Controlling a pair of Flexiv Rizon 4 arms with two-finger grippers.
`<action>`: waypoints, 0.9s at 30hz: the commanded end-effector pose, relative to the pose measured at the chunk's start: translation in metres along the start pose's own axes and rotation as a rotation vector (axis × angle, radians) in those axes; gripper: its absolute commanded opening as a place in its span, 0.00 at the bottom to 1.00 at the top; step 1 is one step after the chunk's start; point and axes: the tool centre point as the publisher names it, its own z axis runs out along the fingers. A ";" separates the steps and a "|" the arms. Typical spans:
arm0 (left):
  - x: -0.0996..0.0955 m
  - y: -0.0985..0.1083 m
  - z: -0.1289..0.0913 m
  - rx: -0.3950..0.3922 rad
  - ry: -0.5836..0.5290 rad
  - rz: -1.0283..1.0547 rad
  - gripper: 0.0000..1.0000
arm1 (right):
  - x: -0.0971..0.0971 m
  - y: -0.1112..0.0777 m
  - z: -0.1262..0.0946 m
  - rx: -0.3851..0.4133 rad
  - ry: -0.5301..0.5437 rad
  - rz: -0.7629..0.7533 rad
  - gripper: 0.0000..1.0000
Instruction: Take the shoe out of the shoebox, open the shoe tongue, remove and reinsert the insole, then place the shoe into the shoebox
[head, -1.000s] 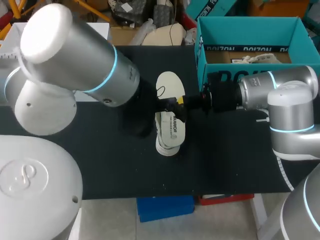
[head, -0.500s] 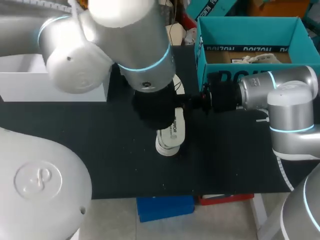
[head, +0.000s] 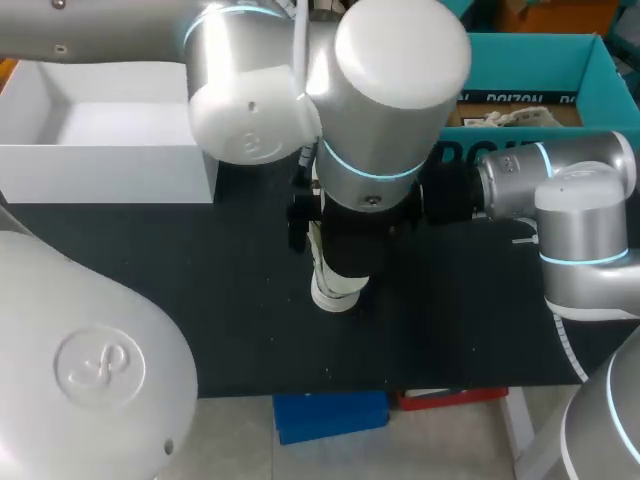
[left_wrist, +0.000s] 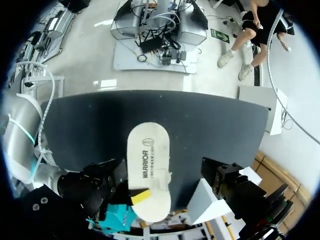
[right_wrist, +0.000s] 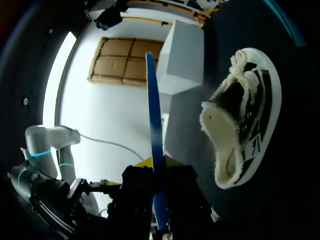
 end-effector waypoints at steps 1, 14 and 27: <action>-0.005 0.000 0.006 -0.024 0.069 -0.020 1.00 | 0.000 0.000 0.001 -0.002 -0.002 0.000 0.00; -0.002 0.021 0.008 -0.070 -0.021 -0.057 1.00 | 0.000 0.000 0.001 -0.002 -0.002 0.000 0.00; -0.005 0.073 0.014 -0.075 -0.069 -0.073 1.00 | 0.000 0.000 0.001 -0.002 -0.002 0.000 0.00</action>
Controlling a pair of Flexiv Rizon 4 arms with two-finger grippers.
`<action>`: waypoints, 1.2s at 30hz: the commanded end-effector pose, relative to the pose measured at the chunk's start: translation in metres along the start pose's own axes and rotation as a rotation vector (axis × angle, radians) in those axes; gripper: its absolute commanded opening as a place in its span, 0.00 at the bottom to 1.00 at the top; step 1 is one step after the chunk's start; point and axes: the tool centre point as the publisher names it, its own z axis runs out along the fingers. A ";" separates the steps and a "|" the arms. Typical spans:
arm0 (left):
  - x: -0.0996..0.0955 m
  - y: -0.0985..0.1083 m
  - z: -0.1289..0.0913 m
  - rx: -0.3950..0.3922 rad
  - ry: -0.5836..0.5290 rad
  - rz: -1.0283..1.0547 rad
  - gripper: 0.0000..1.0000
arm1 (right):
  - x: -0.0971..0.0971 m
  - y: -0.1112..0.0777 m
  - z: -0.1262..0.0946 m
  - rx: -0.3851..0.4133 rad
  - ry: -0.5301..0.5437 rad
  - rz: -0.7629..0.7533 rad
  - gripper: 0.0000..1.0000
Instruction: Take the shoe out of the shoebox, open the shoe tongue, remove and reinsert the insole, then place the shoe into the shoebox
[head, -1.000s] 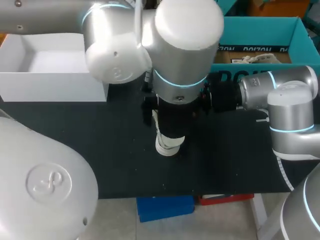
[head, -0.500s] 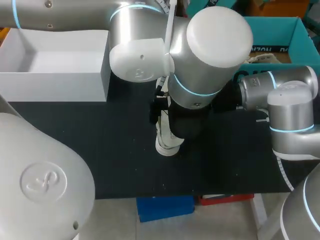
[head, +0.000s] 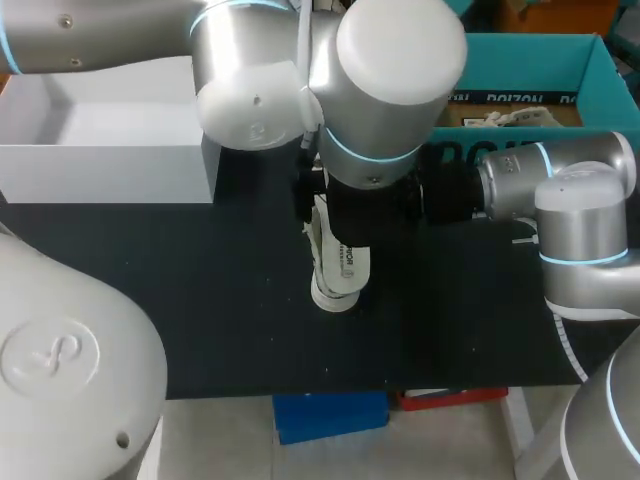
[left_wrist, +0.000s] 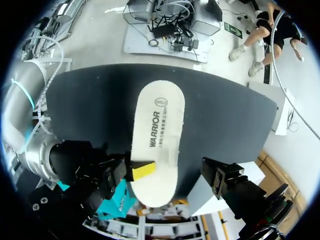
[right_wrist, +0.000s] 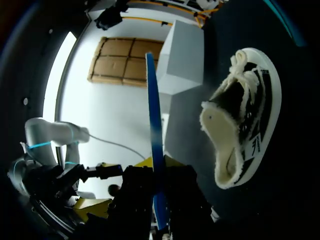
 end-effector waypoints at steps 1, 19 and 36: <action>0.003 0.021 0.006 0.016 -0.030 -0.002 1.00 | 0.000 0.000 0.001 -0.002 -0.002 0.000 0.00; 0.007 0.094 0.021 0.047 -0.101 -0.079 1.00 | 0.000 0.000 0.001 -0.002 -0.002 0.000 0.00; 0.029 0.082 0.019 0.106 -0.150 -0.097 1.00 | 0.000 0.000 0.001 -0.002 -0.002 0.000 0.00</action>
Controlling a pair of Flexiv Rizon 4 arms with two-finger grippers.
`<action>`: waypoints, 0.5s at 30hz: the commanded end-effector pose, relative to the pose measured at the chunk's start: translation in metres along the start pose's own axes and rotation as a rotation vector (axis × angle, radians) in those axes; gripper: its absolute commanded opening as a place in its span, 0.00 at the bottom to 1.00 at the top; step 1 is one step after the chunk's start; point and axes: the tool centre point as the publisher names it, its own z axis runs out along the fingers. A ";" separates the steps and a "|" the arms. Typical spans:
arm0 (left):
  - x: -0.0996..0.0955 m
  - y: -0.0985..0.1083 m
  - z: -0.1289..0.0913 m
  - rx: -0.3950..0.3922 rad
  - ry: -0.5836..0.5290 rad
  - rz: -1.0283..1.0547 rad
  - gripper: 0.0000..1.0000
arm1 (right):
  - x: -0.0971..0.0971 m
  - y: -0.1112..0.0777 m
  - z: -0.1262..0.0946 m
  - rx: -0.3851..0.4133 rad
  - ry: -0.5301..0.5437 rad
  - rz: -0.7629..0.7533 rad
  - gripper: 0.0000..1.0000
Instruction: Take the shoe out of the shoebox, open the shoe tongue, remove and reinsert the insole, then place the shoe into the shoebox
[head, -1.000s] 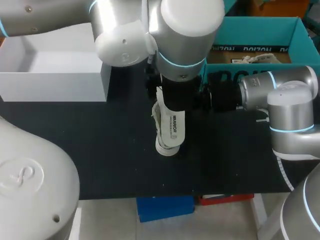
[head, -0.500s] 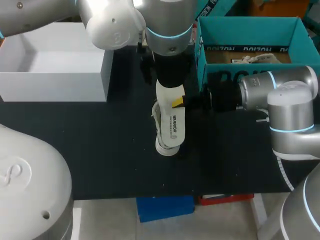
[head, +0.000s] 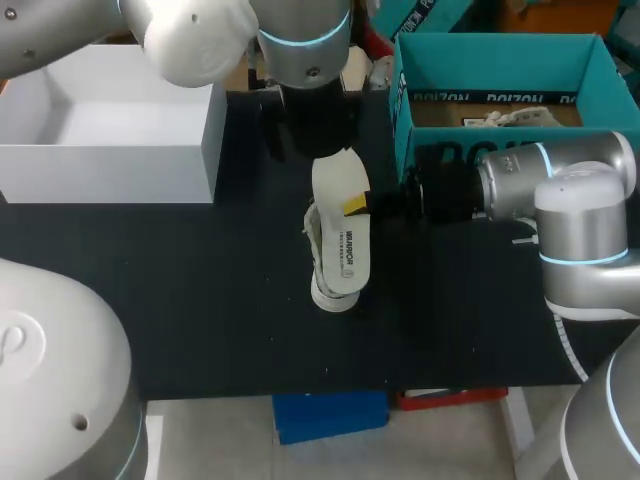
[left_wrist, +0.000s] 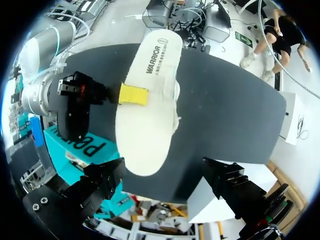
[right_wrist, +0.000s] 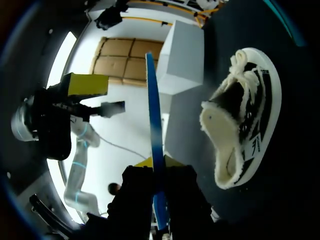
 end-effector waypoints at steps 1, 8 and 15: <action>0.011 -0.021 -0.008 -0.023 -0.034 0.018 1.00 | 0.000 0.000 0.001 -0.002 -0.002 0.000 0.00; 0.022 -0.057 -0.024 -0.035 -0.058 0.048 1.00 | 0.000 0.000 0.001 -0.002 -0.002 0.000 0.00; 0.026 -0.097 -0.032 -0.040 -0.072 0.087 1.00 | 0.000 0.000 0.001 -0.002 -0.002 0.000 0.00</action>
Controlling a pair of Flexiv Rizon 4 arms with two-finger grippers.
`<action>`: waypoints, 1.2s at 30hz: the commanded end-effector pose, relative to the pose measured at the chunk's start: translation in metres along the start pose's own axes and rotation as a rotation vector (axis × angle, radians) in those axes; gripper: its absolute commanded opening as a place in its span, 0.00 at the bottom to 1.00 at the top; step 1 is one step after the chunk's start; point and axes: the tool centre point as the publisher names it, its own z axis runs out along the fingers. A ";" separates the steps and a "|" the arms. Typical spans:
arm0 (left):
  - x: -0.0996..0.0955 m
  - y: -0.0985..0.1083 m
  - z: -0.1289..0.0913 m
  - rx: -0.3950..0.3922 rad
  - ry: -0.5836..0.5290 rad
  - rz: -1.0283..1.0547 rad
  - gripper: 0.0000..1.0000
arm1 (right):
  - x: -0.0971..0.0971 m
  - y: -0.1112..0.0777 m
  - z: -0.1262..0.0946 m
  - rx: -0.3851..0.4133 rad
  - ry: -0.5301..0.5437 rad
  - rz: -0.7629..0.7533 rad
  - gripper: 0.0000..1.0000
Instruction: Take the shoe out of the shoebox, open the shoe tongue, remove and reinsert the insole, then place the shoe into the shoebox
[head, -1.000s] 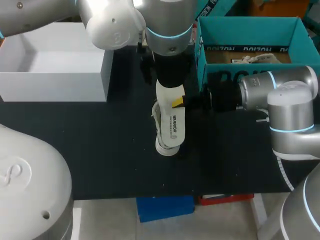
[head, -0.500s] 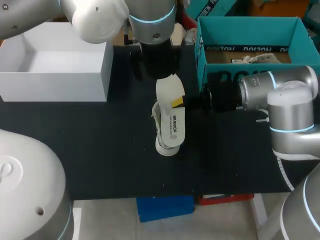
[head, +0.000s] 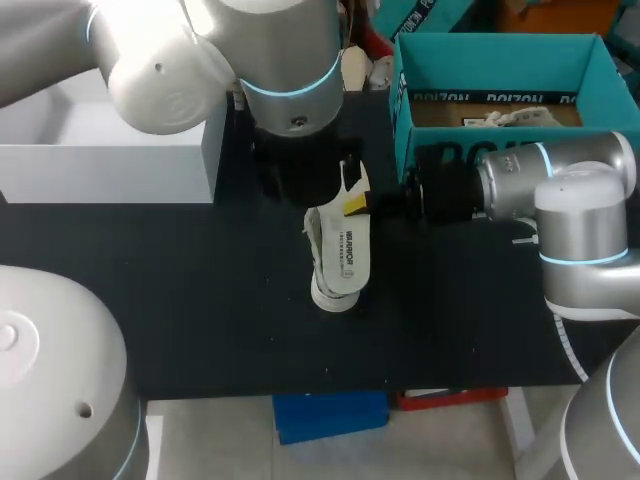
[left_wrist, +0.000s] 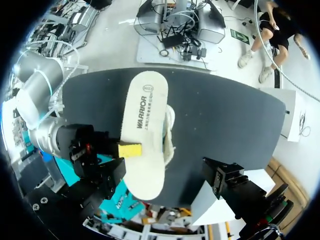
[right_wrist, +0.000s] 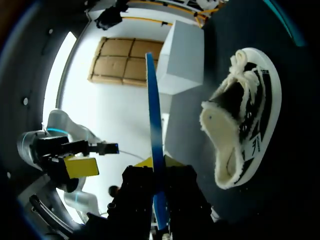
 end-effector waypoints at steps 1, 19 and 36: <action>0.009 -0.024 -0.003 -0.051 -0.022 0.013 1.00 | 0.000 0.000 0.001 -0.002 -0.002 0.000 0.00; 0.047 -0.064 0.020 0.014 -0.295 -0.026 1.00 | 0.000 0.000 0.001 -0.002 -0.002 0.000 0.00; 0.047 -0.064 0.020 0.014 -0.295 -0.026 1.00 | 0.000 0.000 0.001 -0.002 -0.002 0.000 0.00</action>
